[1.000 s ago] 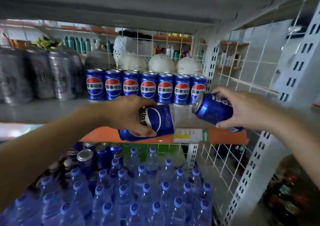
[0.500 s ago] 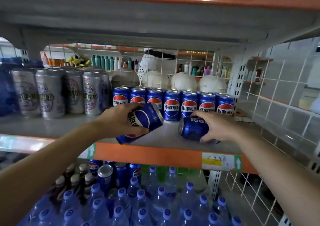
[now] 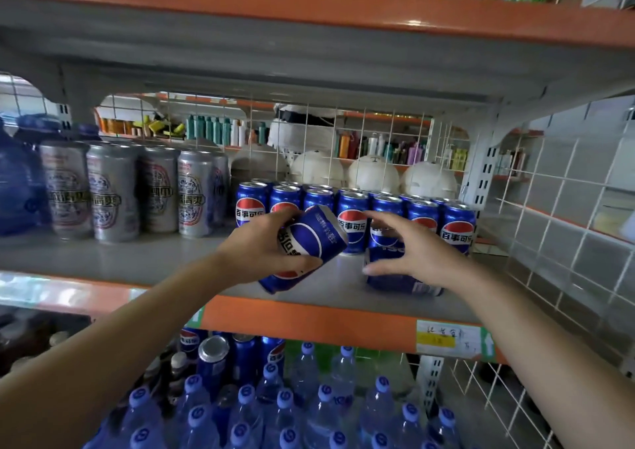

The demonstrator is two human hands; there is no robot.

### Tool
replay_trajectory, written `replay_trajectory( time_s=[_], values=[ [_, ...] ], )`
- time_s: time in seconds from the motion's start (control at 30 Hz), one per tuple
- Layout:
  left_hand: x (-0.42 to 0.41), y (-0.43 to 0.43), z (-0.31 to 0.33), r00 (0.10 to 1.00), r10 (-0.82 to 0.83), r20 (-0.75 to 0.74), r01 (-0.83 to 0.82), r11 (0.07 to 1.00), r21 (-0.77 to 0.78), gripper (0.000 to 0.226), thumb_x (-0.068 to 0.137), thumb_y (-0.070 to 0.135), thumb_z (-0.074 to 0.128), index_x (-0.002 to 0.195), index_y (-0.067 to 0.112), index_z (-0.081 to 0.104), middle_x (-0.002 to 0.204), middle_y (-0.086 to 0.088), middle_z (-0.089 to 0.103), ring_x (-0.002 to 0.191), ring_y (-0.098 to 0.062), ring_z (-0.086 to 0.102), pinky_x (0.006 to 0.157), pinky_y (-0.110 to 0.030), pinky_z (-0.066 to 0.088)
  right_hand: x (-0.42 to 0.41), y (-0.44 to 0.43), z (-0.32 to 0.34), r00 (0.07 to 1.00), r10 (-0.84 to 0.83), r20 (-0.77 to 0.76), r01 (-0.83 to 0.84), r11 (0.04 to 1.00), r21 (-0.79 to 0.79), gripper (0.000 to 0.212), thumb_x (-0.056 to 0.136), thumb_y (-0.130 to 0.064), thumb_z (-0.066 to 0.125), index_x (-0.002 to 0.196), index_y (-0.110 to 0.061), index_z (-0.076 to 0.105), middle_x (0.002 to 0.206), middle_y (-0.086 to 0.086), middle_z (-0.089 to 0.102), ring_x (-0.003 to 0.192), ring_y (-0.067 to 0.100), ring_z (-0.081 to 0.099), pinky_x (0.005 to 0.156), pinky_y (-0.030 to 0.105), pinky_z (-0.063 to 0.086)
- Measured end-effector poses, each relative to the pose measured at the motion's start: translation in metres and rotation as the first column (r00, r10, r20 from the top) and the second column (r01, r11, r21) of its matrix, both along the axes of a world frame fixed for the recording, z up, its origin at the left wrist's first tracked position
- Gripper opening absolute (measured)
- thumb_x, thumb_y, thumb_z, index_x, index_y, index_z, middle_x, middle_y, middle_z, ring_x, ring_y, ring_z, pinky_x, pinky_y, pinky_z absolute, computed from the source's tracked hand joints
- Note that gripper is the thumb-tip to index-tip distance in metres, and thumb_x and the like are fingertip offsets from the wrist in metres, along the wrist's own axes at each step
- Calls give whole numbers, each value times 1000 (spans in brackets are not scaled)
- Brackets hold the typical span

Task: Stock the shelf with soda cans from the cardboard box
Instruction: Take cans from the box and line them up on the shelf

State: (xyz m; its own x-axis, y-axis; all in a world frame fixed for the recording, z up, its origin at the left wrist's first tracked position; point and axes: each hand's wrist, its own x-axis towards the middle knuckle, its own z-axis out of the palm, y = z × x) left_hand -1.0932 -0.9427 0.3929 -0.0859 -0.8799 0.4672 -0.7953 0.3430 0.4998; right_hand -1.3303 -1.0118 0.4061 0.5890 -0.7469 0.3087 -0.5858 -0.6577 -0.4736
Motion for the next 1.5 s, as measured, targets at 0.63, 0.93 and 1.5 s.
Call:
replay_trajectory(
  time_s=[0.63,0.93,1.5],
  values=[
    [-26,-11,-3,987,-156,-31,155,988,-25,95,60,21,86,139,20,35,121,6,50,112,-15,55,89,-26,49,23,15,-3,911,114,395,-154,986,71,47,72,-25,78,114,-26,57,115,-3,58,103,12,59,84,34,54],
    [-9,-9,-8,681,-176,-710,121,984,-128,97,42,61,78,129,37,41,135,6,48,122,-13,49,100,-32,42,17,24,-11,633,-33,773,-237,943,235,43,72,-15,74,112,-23,58,104,0,67,86,16,70,80,43,58],
    [-29,-7,12,577,-291,-763,223,955,-195,56,66,14,77,118,11,56,90,2,68,79,-10,68,66,-23,54,20,26,-26,618,-4,786,-358,889,286,84,54,-29,75,132,-19,45,124,3,59,111,21,61,97,44,48]
  ],
)
